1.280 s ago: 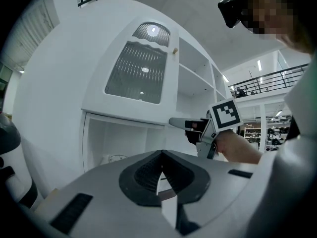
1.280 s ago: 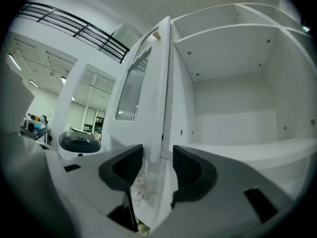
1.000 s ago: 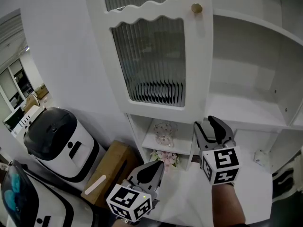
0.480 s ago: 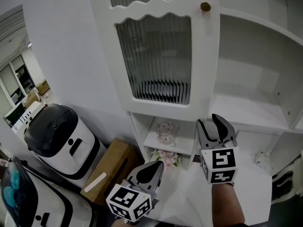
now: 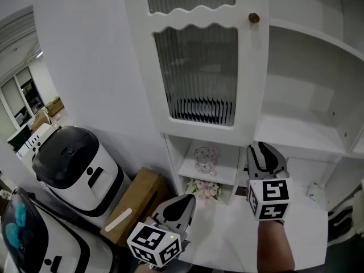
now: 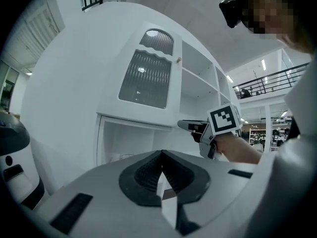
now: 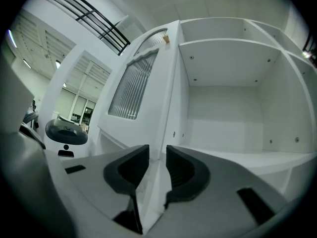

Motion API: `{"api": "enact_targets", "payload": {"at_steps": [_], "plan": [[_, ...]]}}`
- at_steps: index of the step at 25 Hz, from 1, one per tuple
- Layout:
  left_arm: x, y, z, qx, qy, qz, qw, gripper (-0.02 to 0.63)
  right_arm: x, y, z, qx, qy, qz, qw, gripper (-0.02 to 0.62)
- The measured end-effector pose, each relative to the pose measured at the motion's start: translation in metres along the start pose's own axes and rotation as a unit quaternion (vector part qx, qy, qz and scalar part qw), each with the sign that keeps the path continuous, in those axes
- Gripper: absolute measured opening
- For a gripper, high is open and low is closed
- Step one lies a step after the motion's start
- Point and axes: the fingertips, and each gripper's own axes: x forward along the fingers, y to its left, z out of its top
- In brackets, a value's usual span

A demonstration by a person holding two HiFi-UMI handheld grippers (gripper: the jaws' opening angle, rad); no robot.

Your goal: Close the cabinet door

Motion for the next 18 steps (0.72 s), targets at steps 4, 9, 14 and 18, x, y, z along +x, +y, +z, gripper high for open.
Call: {"api": "enact_targets", "payload": {"at_steps": [4, 9, 14, 18], "plan": [[-0.013, 0.003, 0.005, 0.001, -0.004, -0.013, 0.9999, 0.005, -0.021, 0.014, 0.005, 0.019, -0.005, 0.015, 1.0, 0.027], [-0.025, 0.0, 0.003, 0.005, 0.004, -0.044, 0.999, 0.005, -0.046, 0.052, 0.005, 0.094, -0.013, 0.074, 0.993, 0.02], [-0.044, -0.002, 0.0, 0.008, 0.009, -0.07, 0.9975, 0.005, -0.074, 0.084, -0.005, 0.112, 0.002, 0.081, 0.99, 0.02], [-0.059, 0.001, -0.002, 0.005, 0.009, -0.084, 0.9964, 0.005, -0.091, 0.104, -0.009, 0.132, 0.012, 0.084, 0.988, 0.017]]}}
